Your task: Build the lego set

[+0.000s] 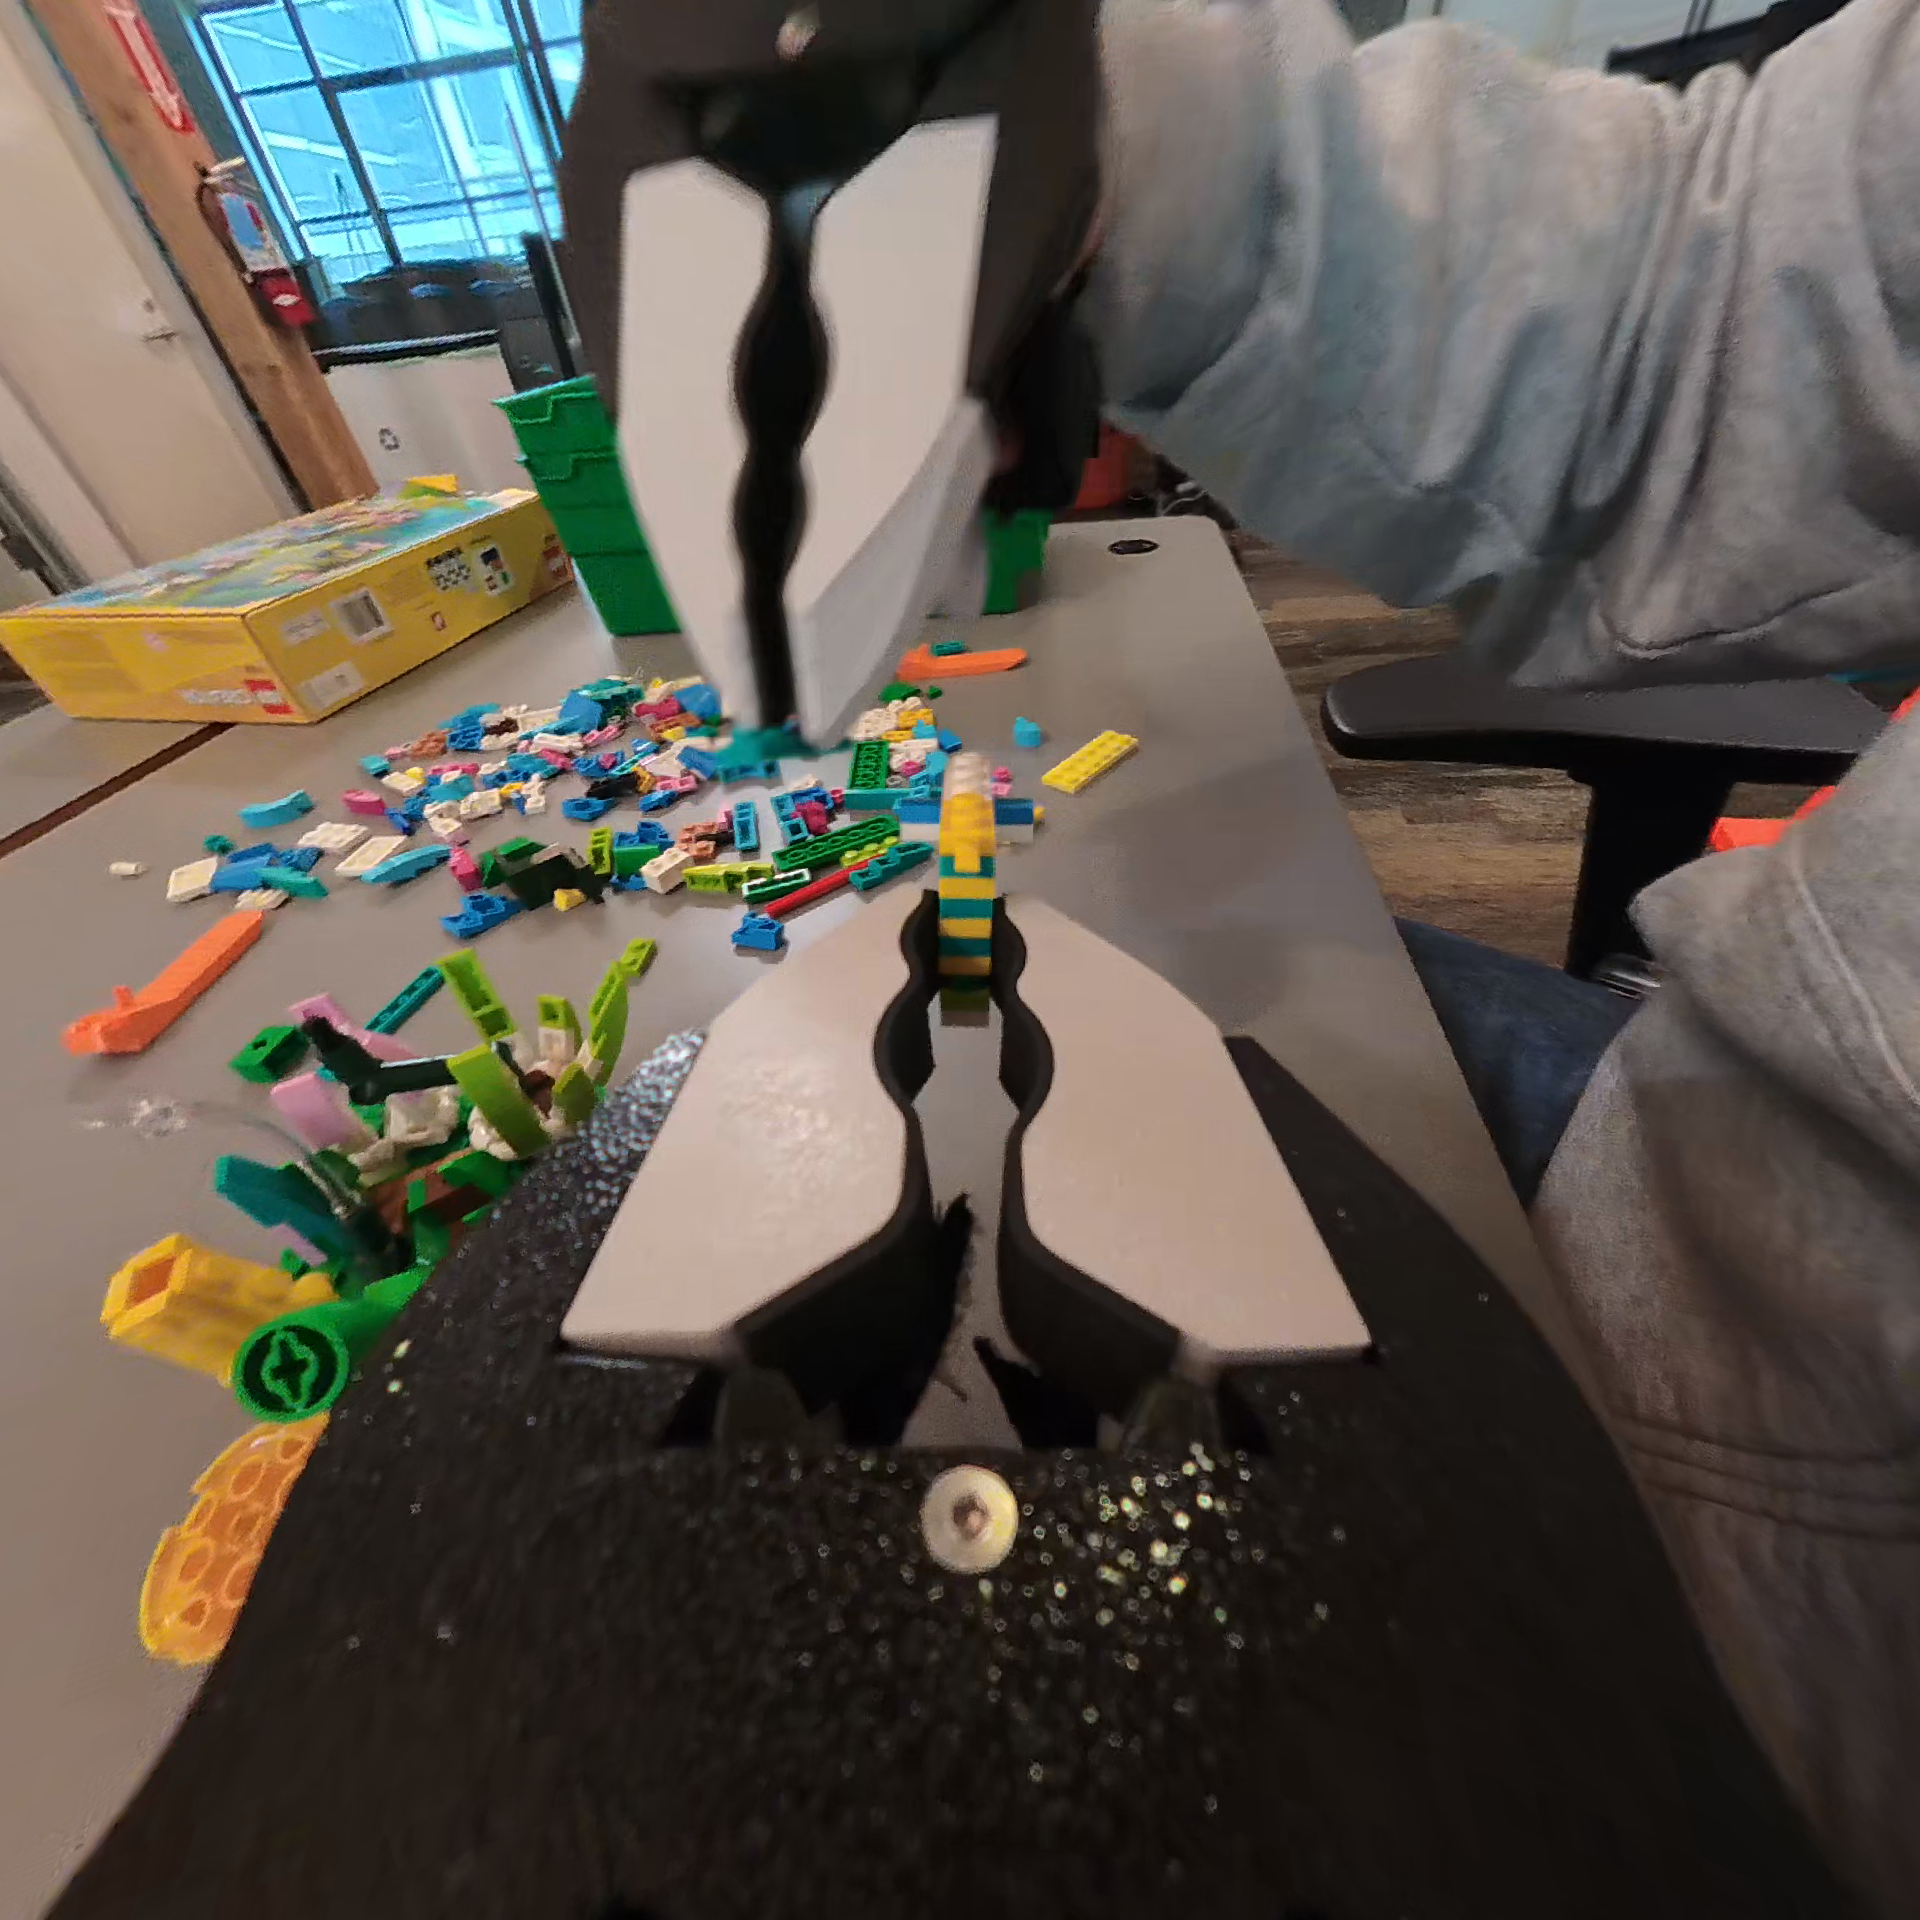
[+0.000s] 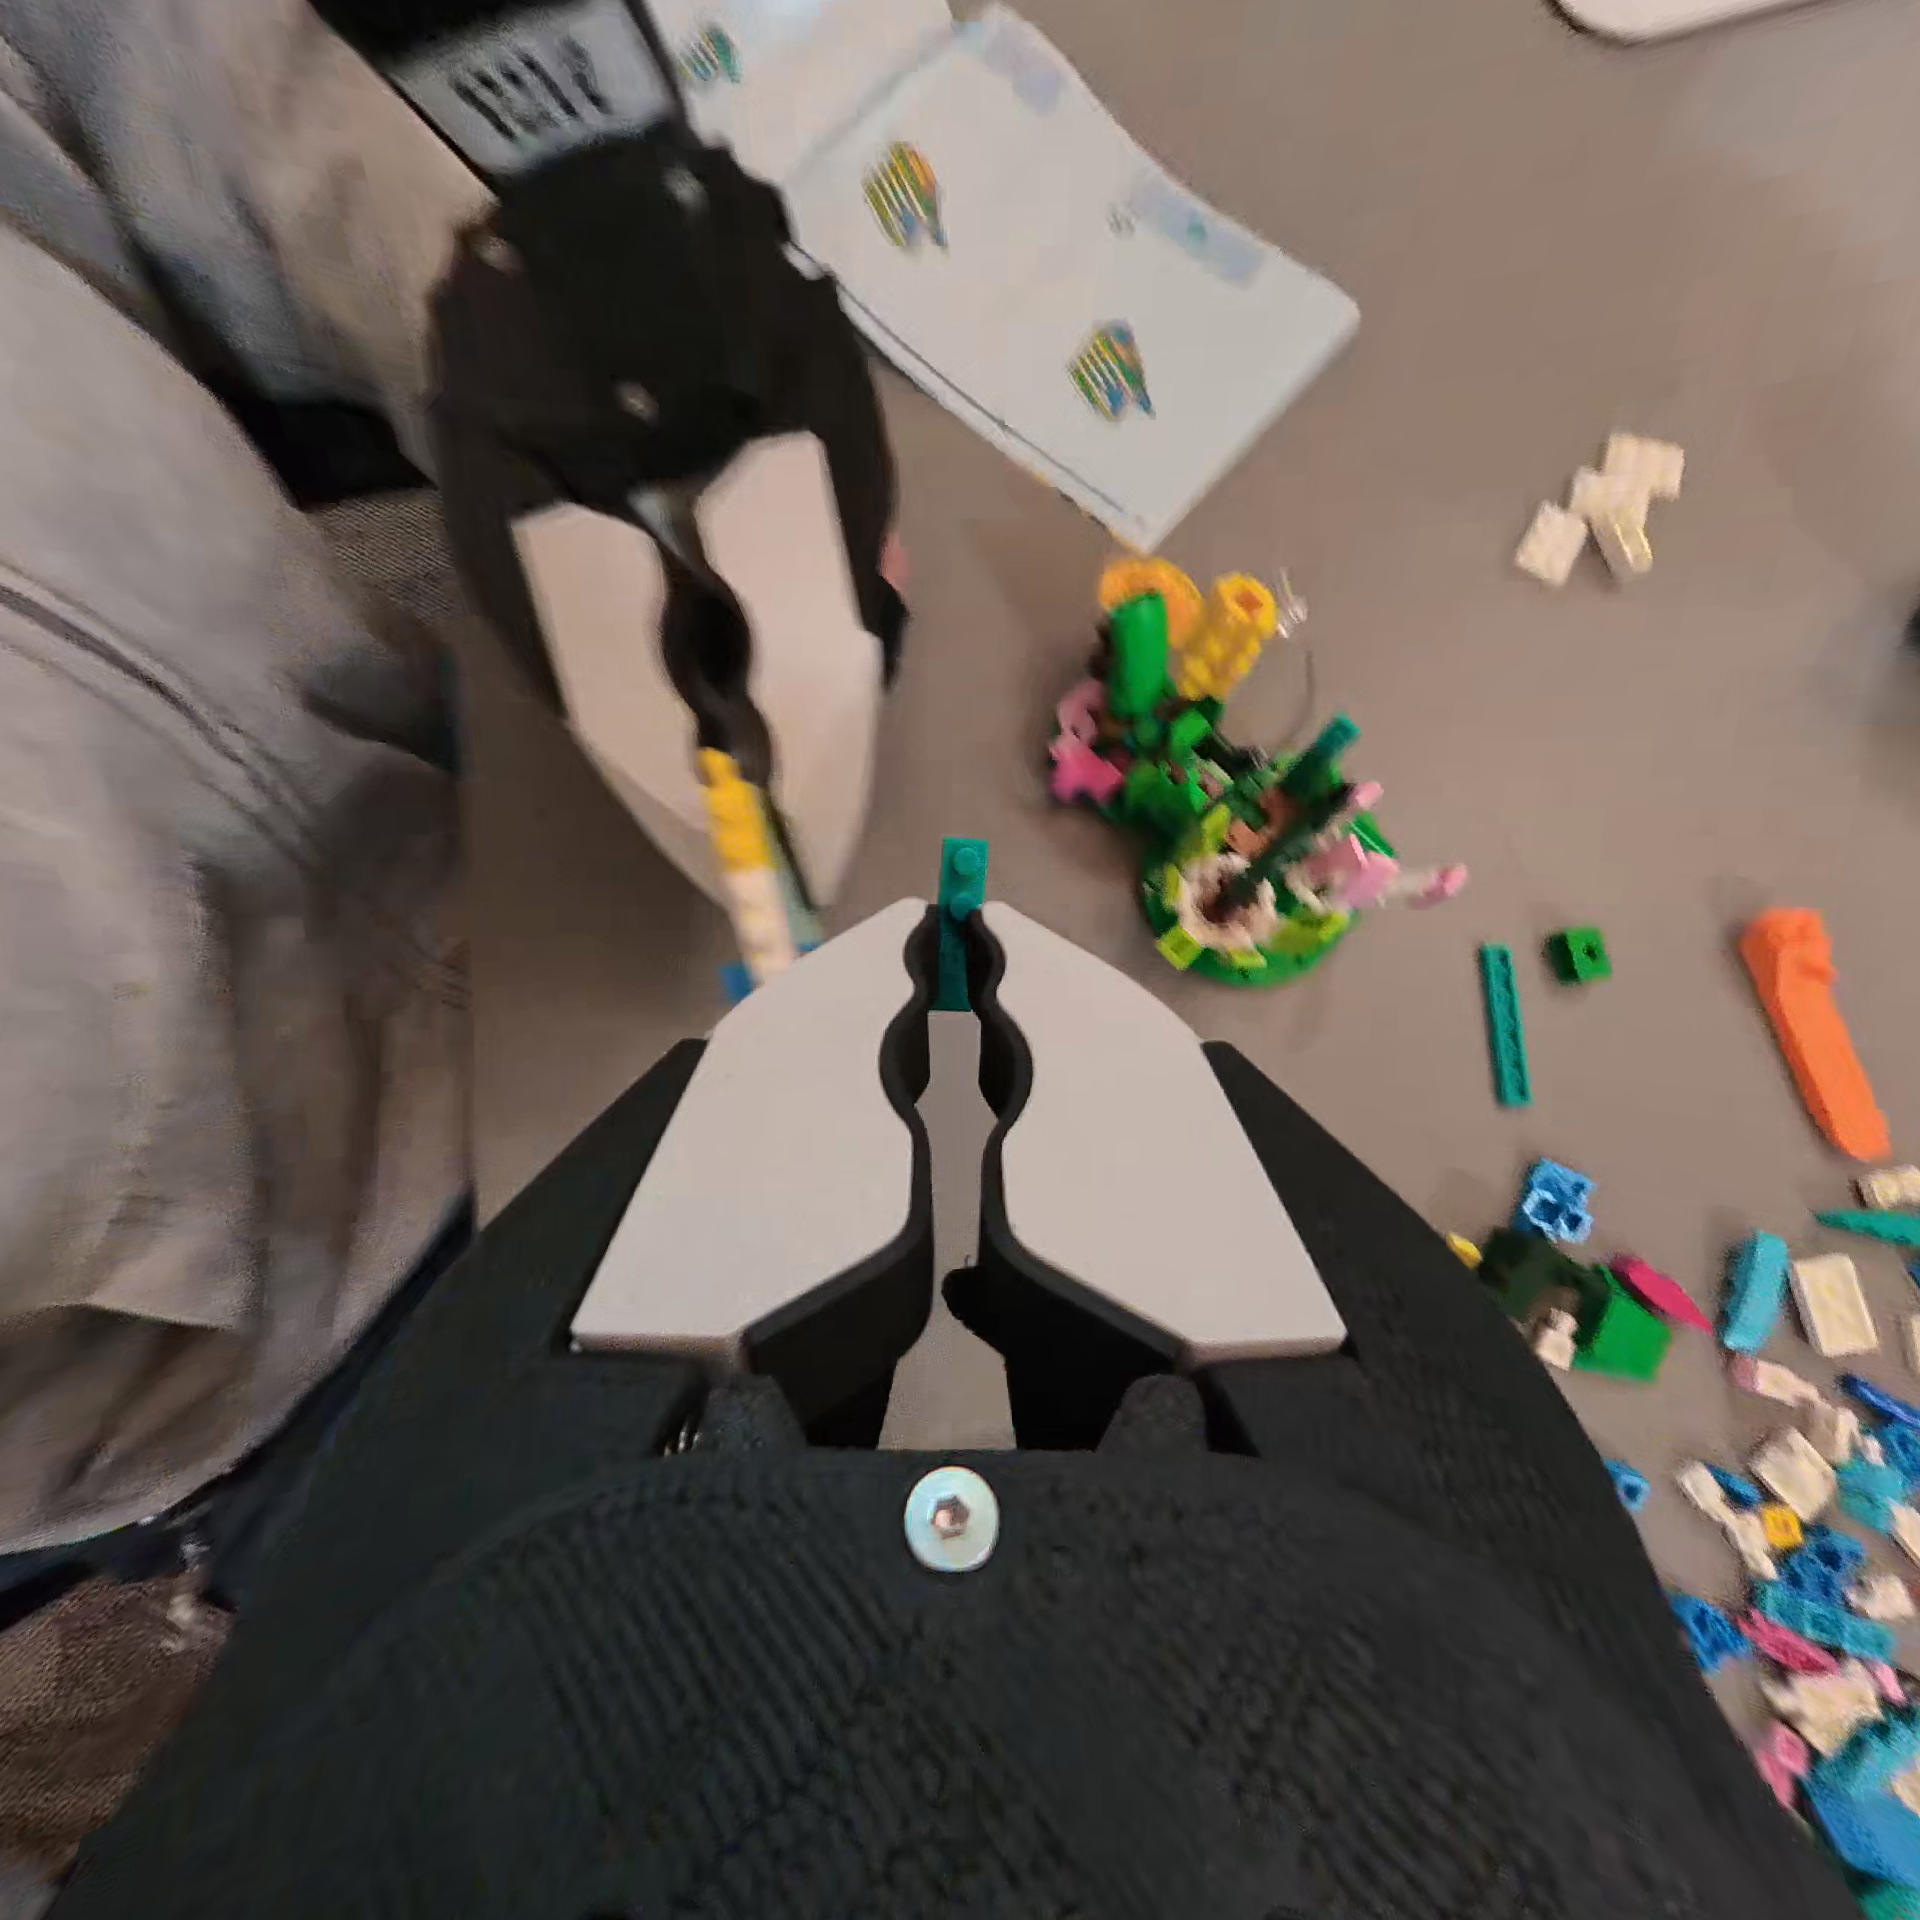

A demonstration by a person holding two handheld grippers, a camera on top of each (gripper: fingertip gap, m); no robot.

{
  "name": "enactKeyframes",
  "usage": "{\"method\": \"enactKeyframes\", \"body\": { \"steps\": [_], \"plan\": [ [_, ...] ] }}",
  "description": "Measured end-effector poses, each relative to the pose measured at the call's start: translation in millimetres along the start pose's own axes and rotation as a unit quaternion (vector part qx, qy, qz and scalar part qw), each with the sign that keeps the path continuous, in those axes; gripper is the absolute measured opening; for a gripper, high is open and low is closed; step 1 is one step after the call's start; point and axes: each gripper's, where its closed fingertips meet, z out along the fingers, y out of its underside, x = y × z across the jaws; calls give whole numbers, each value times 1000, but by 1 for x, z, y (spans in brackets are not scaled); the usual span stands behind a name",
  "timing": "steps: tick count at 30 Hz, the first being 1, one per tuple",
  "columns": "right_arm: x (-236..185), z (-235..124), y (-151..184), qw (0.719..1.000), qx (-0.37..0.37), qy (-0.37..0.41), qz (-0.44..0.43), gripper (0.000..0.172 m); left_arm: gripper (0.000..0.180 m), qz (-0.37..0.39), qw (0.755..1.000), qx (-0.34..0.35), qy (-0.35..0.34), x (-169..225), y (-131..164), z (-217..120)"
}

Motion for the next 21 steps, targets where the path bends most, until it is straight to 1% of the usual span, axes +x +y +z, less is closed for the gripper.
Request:
{"method": "enactKeyframes", "body": {
  "steps": [1, 3, 5, 8, 21],
  "plan": [
    [-8, -2, -7, 1000, 3, -8, -6, 3, 8, -5, 1000, 0, -3, -2, 0, 0],
    [-21, -1, -12, 1000, -15, -9, -25, 3, 8, -13, 1000, 4, -2, -3, -1, -1],
    [-29, 3, -11, 997, -49, 3, -65, 3, 8, -18, 1000, 7, 1, -3, -2, -2],
    [-34, 5, -12, 992, -76, 18, -103, 3, 8, -12, 1000, 9, 5, -1, -2, -2],
    [-41, 5, -9, 983, -109, 12, -149, 3, 8, 2, 1000, 1, 16, 4, 0, 0]
  ]
}}
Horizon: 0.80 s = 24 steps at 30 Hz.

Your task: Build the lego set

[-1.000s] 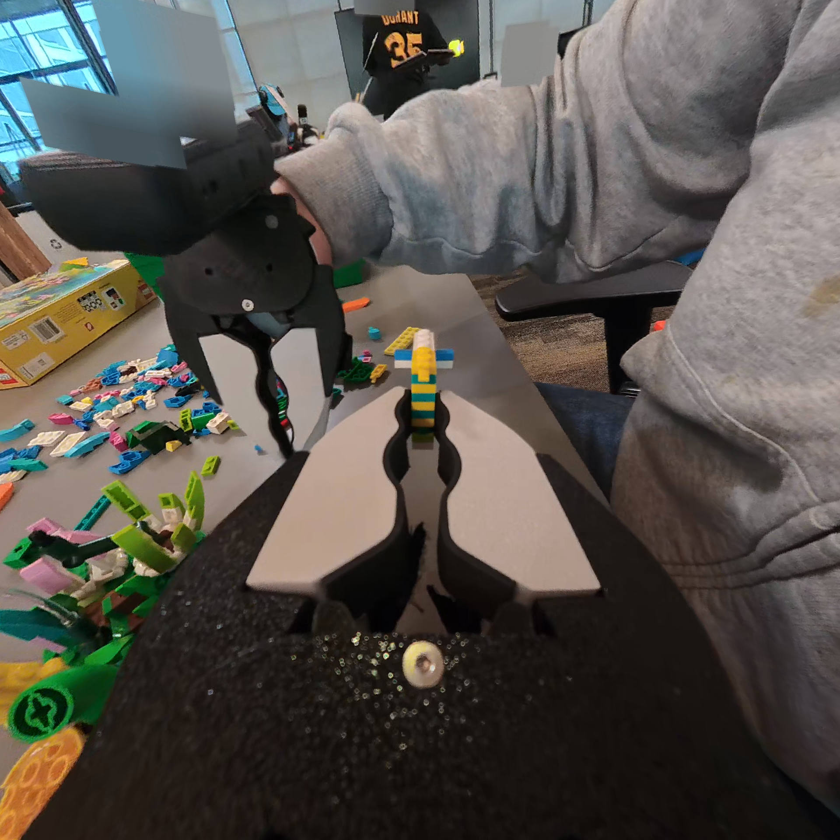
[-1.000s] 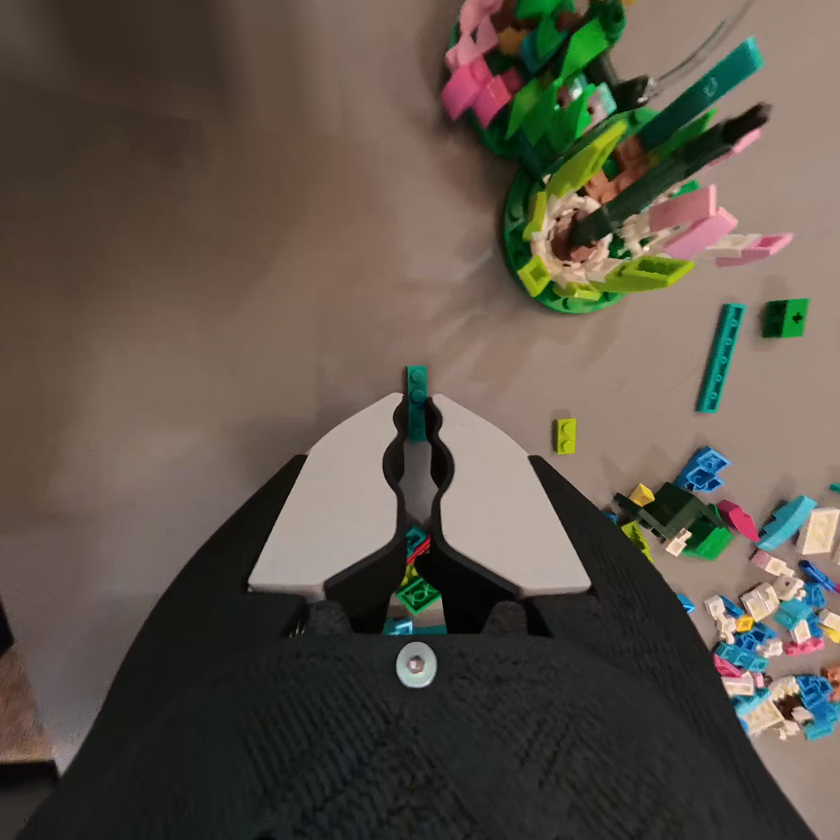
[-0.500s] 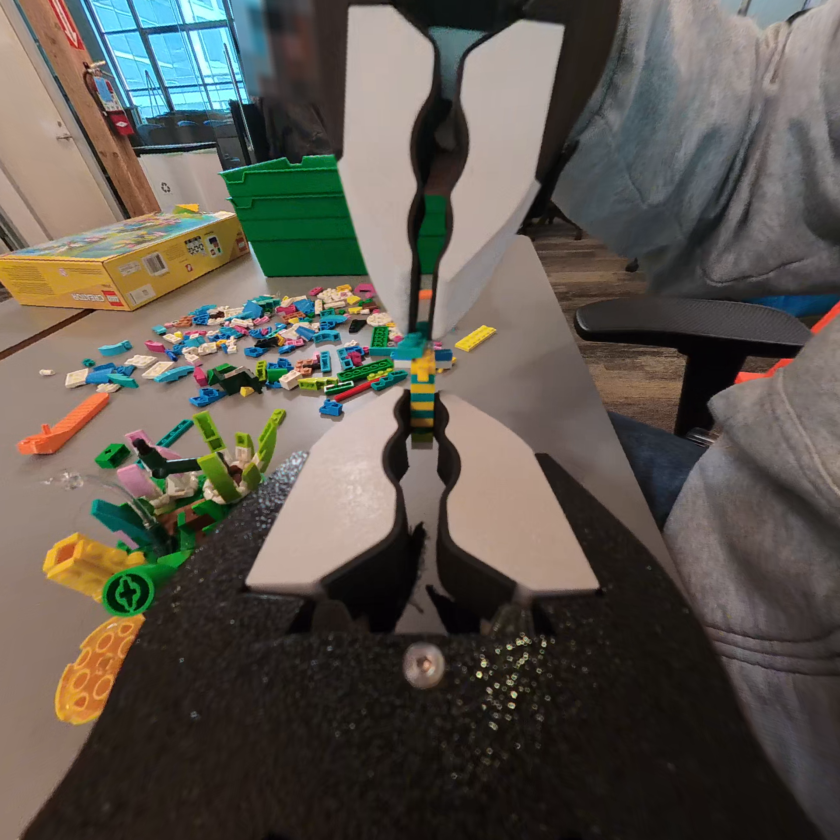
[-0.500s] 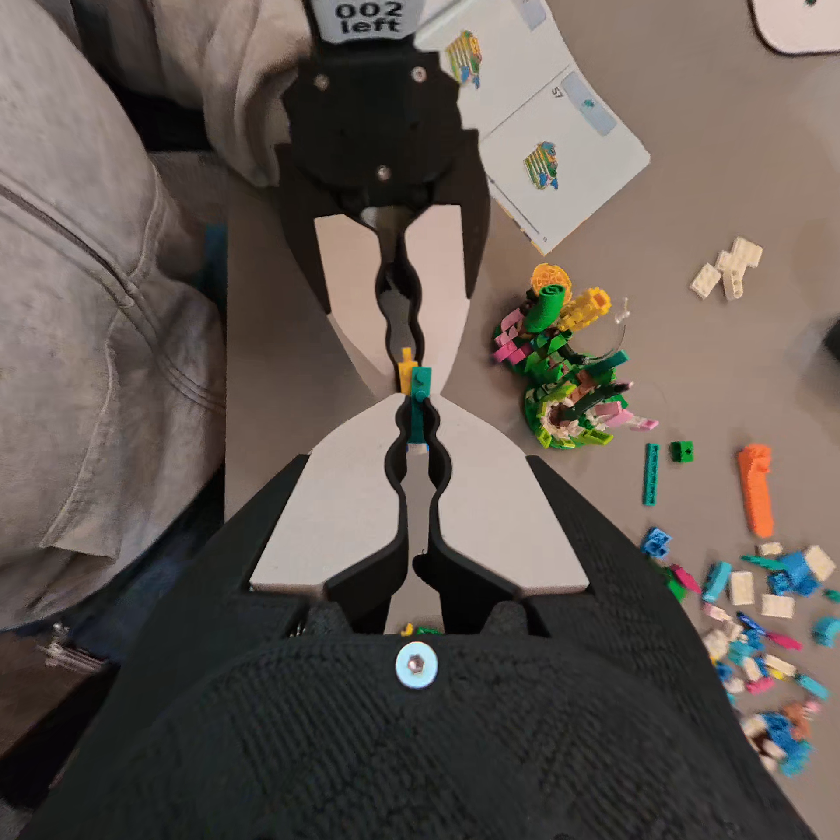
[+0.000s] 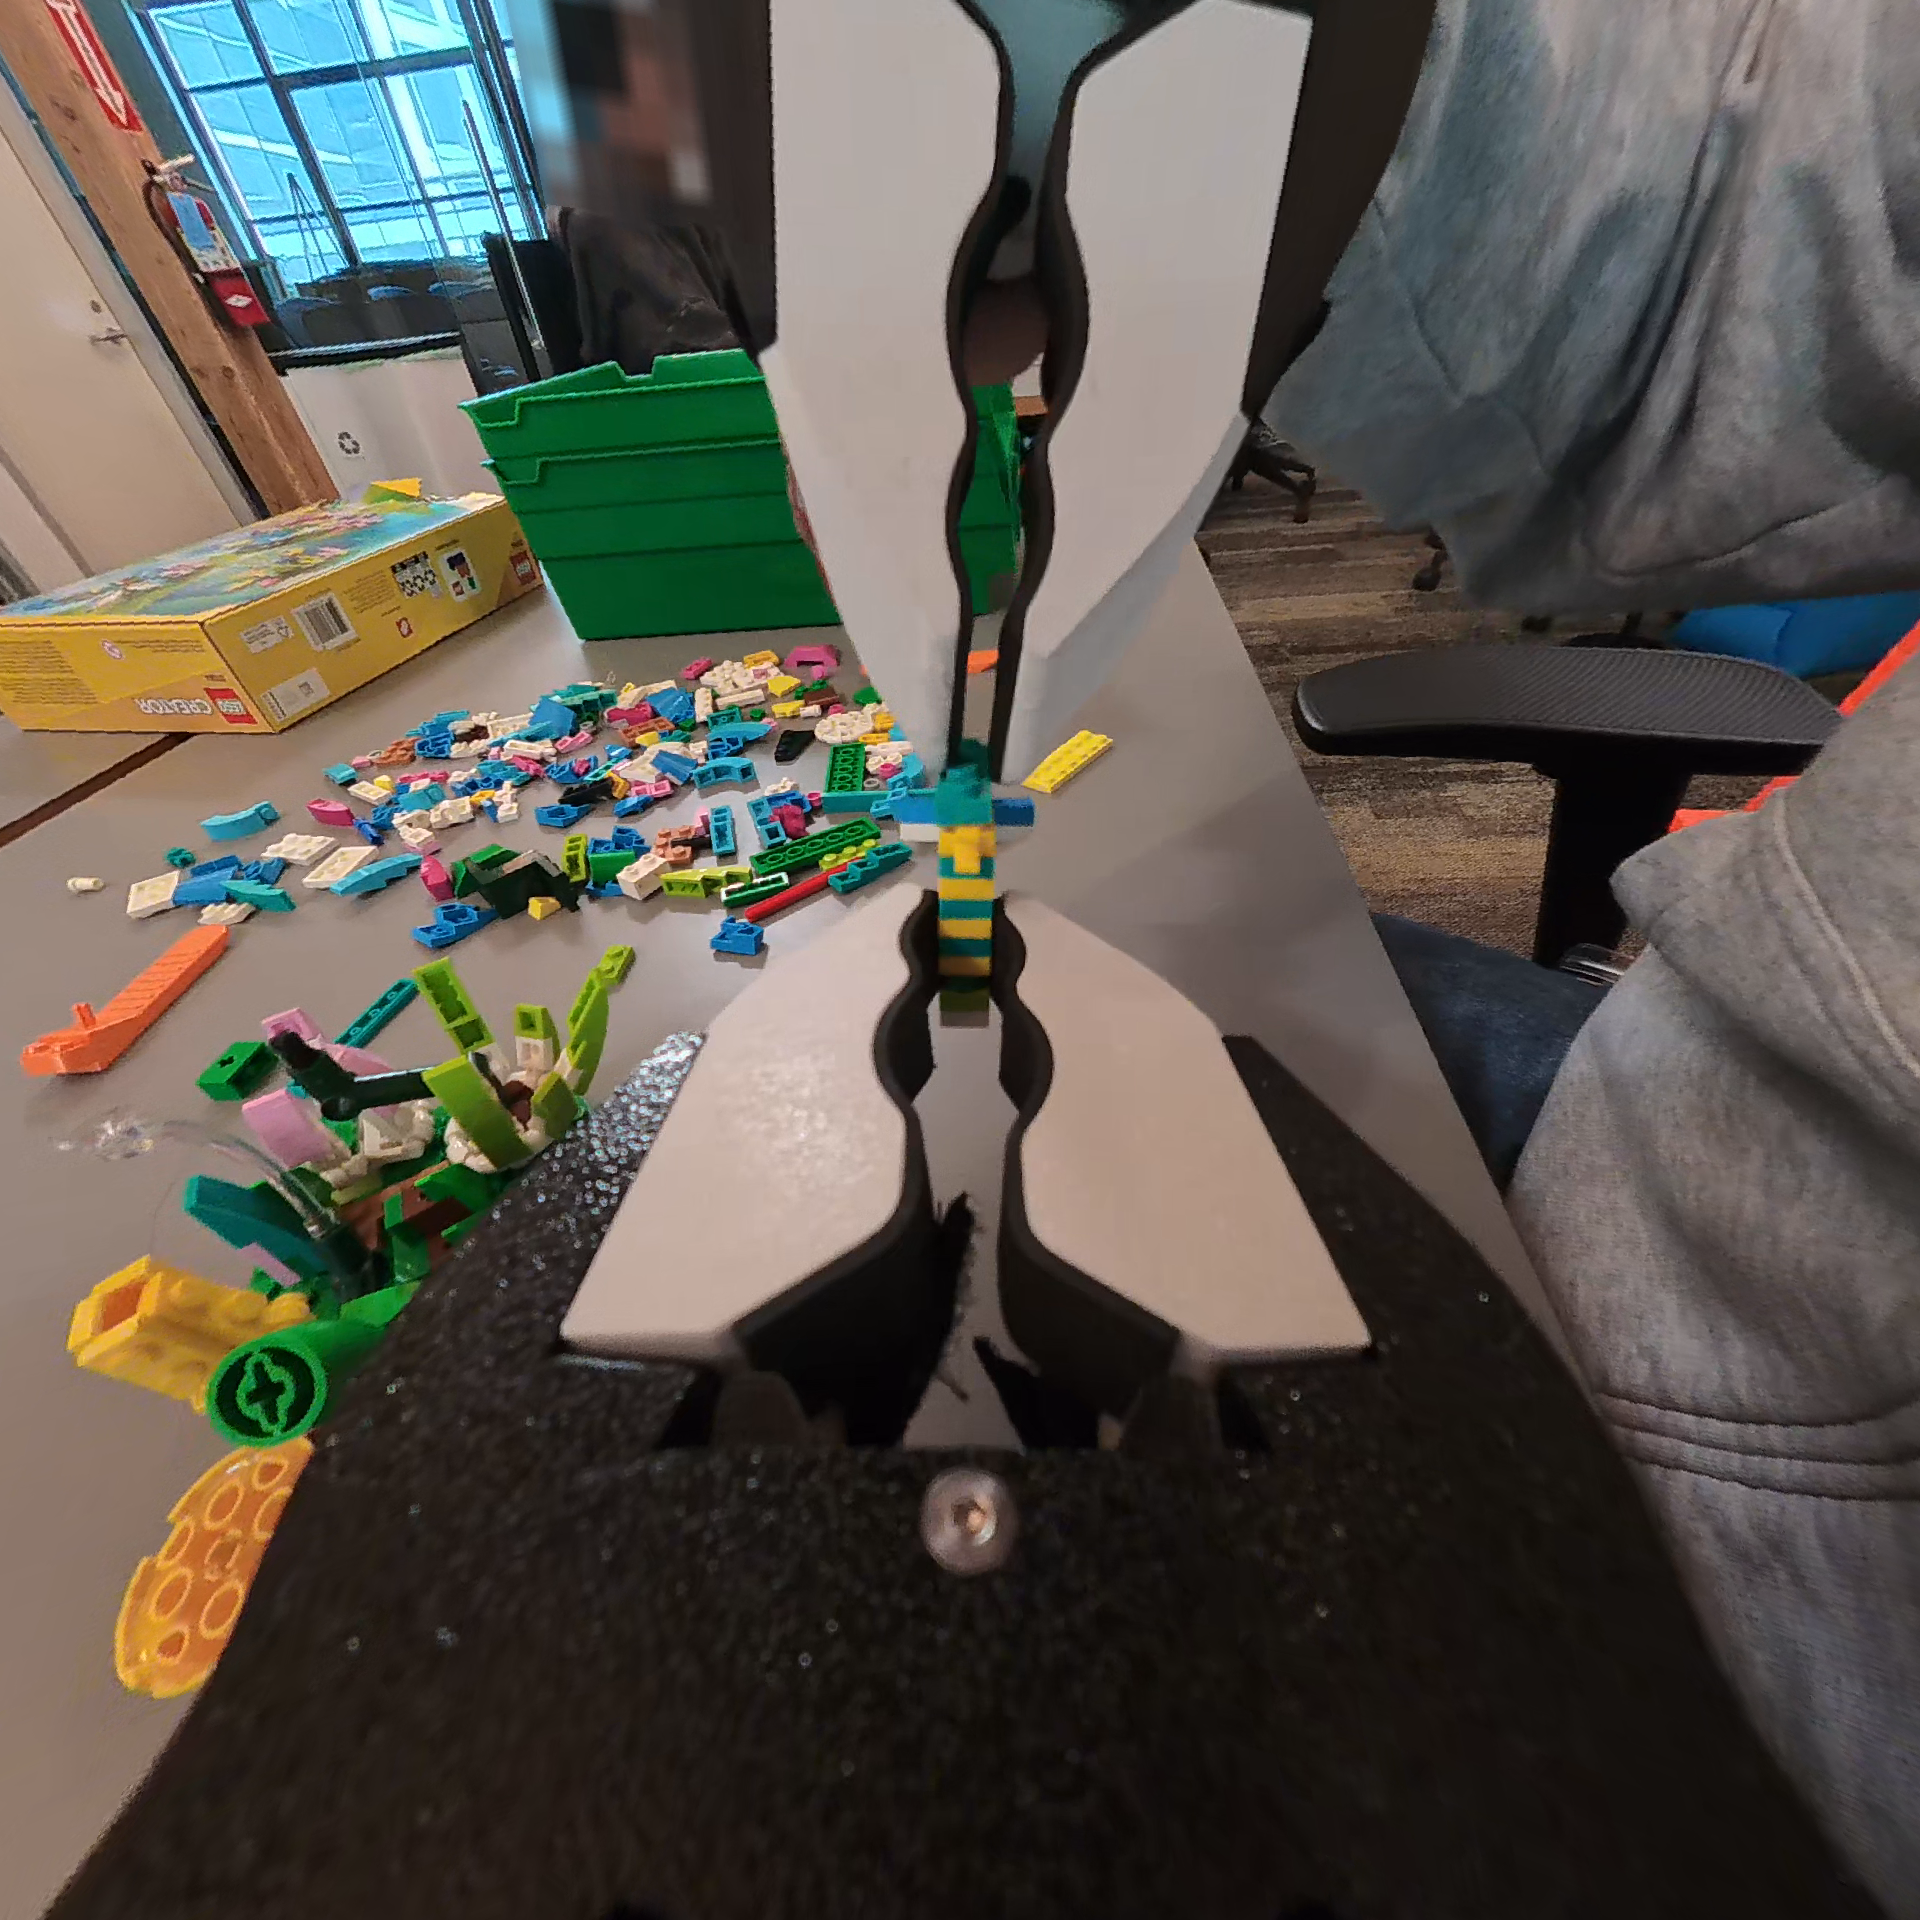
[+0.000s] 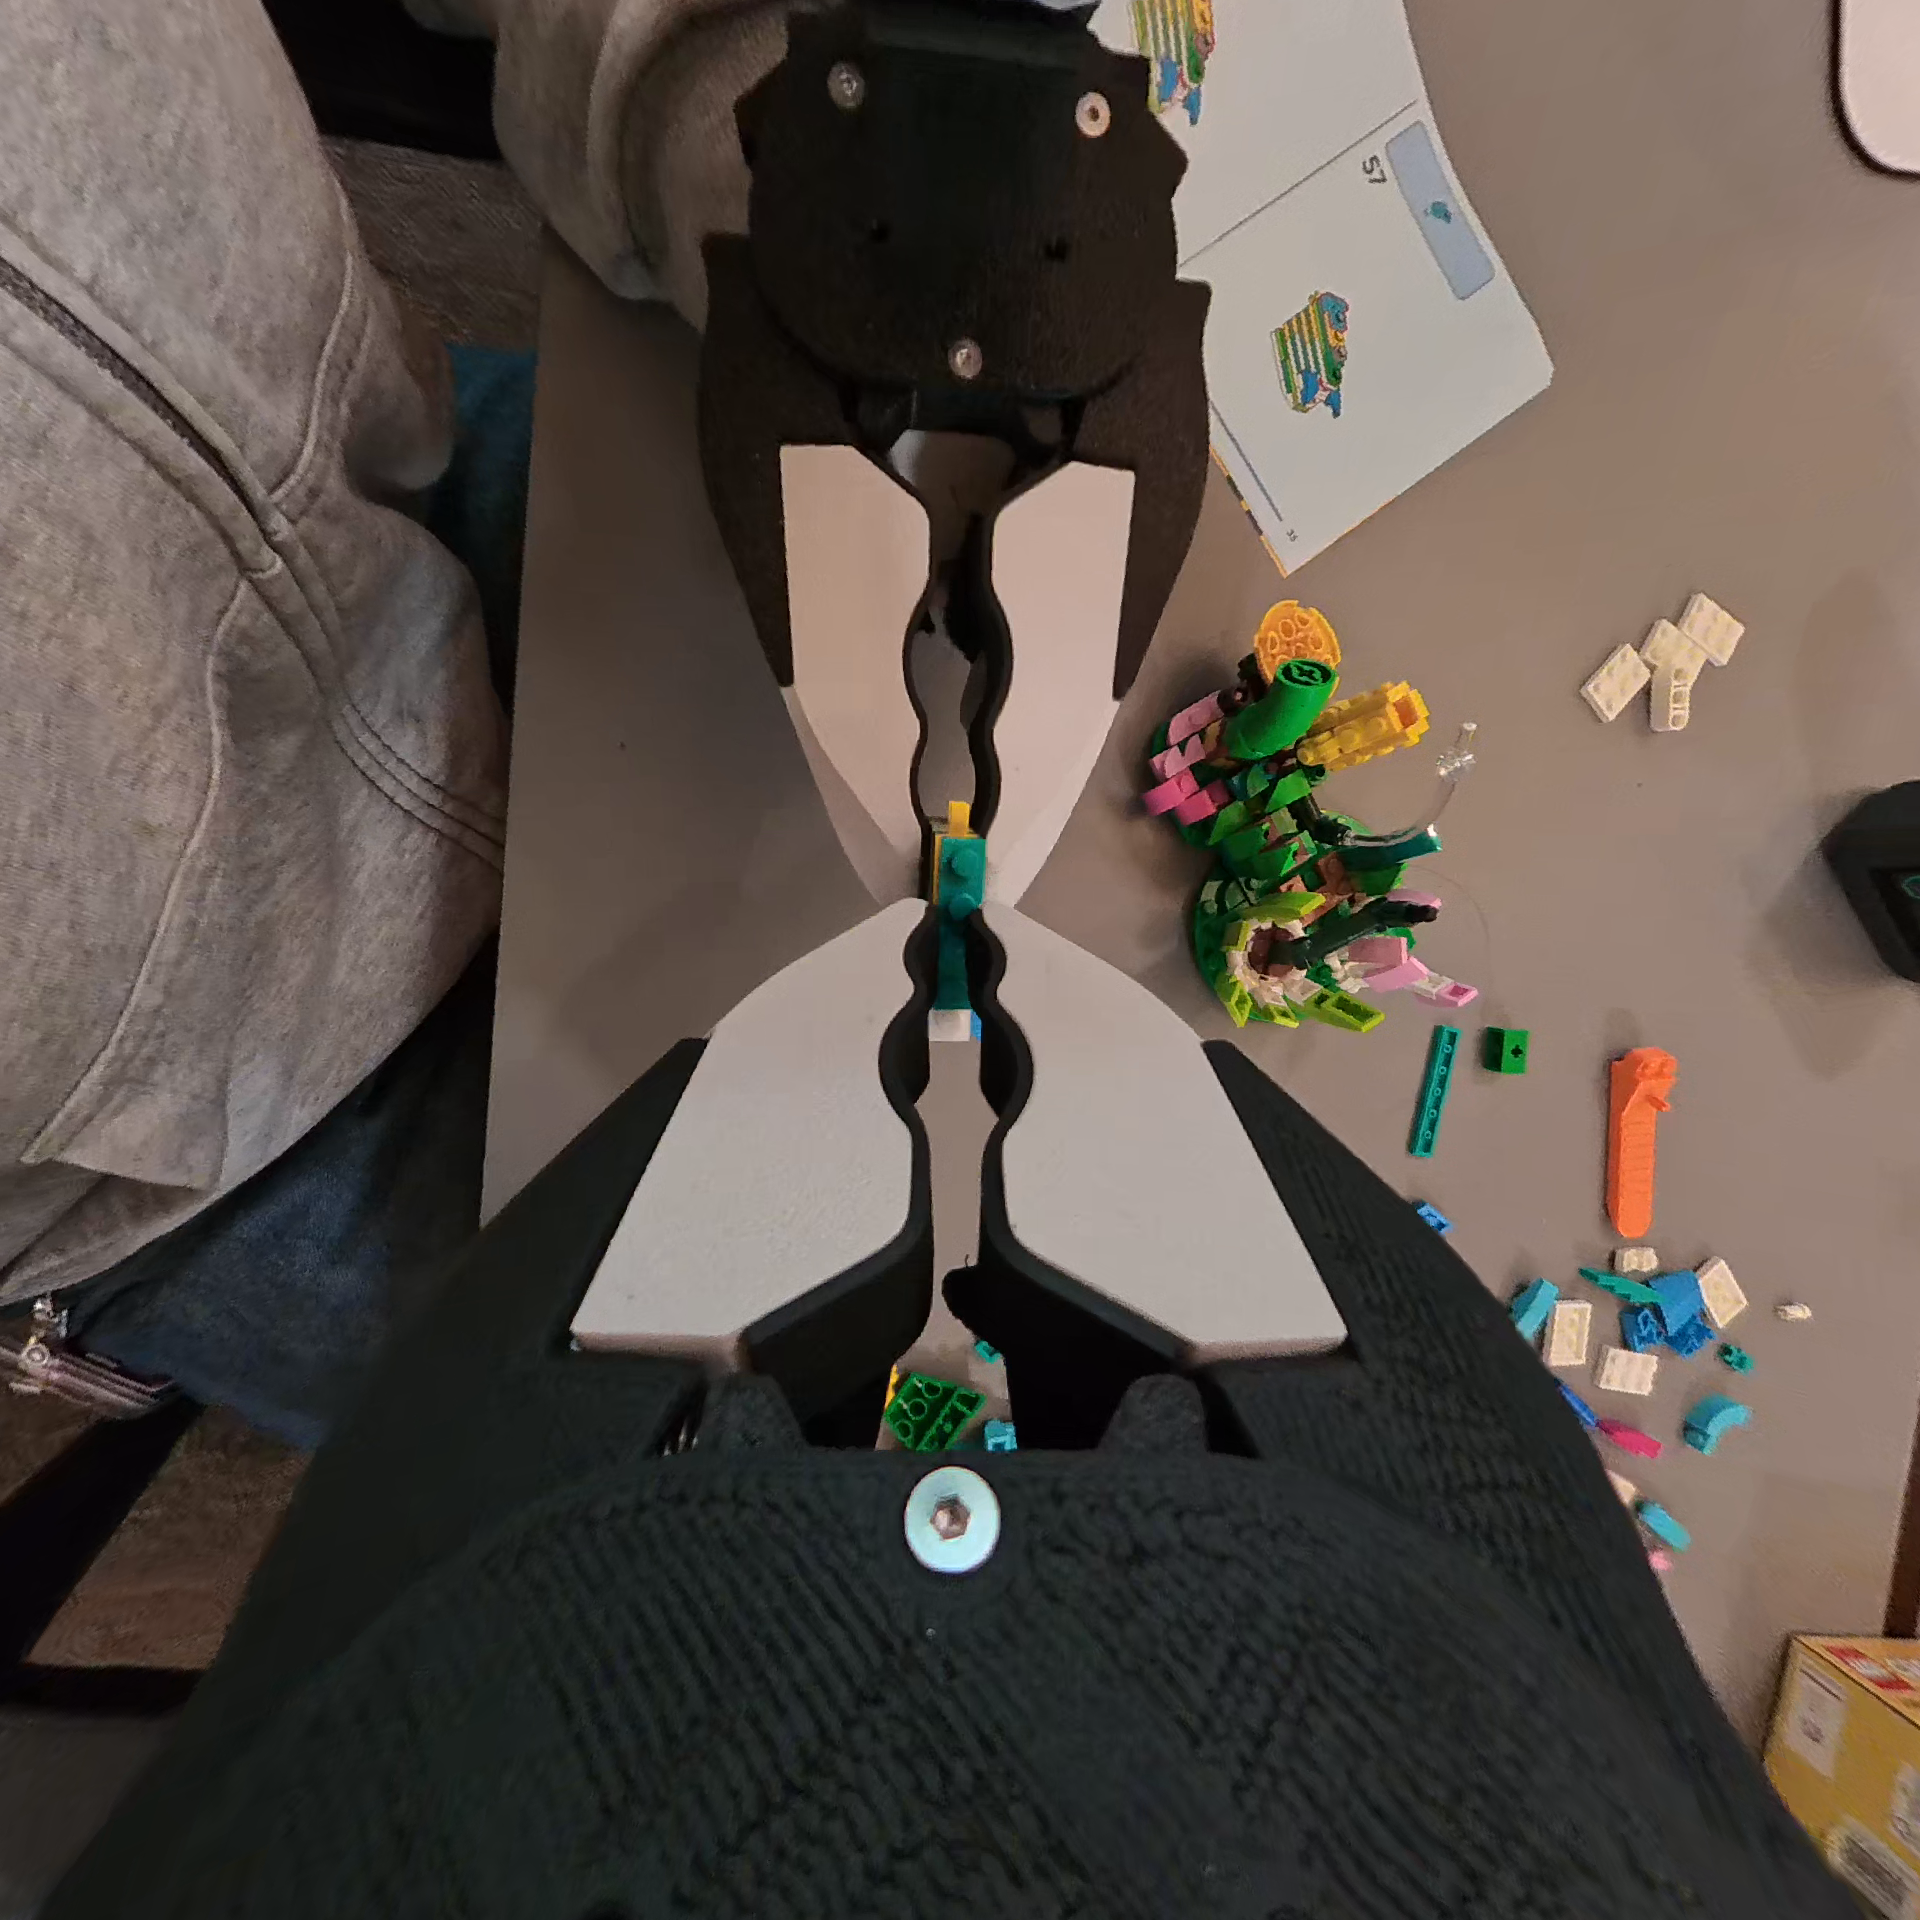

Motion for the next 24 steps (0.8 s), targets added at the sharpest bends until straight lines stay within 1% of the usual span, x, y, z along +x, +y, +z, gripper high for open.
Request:
{"method": "enactKeyframes", "body": {
  "steps": [8, 18, 24],
  "plan": [
    [-1, 1, 1, 999, -23, 20, -16, 3, 8, 5, 1000, -2, -3, 0, 1, 0],
    [4, 2, -1, 995, -50, 77, -28, 3, 8, -9, 1000, 1, -4, -4, 0, -2],
    [5, 4, 2, 992, -82, 88, -49, 3, 8, -15, 1000, -16, -4, -4, 5, -1]
  ]
}}
